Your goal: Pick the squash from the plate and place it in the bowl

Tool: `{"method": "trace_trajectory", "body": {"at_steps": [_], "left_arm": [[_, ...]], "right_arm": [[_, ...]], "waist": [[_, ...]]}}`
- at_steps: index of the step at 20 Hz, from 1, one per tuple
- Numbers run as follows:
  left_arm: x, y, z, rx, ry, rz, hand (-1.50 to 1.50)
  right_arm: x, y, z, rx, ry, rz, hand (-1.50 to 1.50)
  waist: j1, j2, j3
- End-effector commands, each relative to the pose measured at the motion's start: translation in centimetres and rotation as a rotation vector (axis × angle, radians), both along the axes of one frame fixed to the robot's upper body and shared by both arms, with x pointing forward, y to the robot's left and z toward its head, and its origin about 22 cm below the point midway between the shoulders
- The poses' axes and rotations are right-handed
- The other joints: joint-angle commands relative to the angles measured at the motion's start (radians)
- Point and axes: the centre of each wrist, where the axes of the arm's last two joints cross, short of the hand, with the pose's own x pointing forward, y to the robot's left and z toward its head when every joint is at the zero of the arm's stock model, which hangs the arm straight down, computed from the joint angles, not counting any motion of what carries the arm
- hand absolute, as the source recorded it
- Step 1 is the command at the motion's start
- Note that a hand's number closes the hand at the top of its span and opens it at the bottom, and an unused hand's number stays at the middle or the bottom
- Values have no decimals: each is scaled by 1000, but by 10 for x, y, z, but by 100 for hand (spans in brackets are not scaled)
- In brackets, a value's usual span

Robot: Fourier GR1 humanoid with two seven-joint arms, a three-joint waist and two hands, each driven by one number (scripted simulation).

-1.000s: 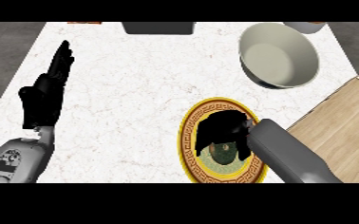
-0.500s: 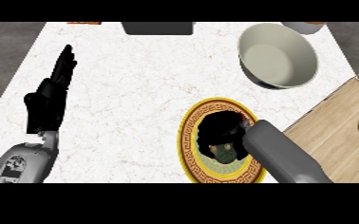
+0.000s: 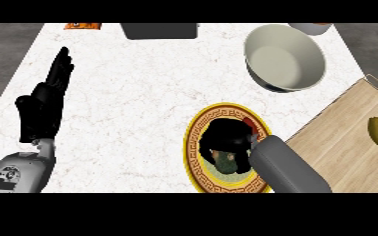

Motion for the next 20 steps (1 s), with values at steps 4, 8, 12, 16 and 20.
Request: {"method": "trace_trajectory", "body": {"at_steps": [4,8,12,16,20], "left_arm": [[-7,10,-7,9,12,41,0],[-5,10,0,0,2,23,0],[-2,4,0,3,7,15,0],[-1,8,-2,-3,7,25,0],[2,-7,-1,14,-19,3,0]], "right_arm": [[-36,36,-11,103,129,-575,150],[-48,44,32,349,82,-758,150],[-71,56,73,502,35,-928,150],[-92,55,109,509,-85,-1120,150],[-103,57,150,561,-118,-1229,150]], "waist": [[-36,-12,8],[-18,-11,10],[-20,-7,9],[-17,1,8],[14,12,10]]}}
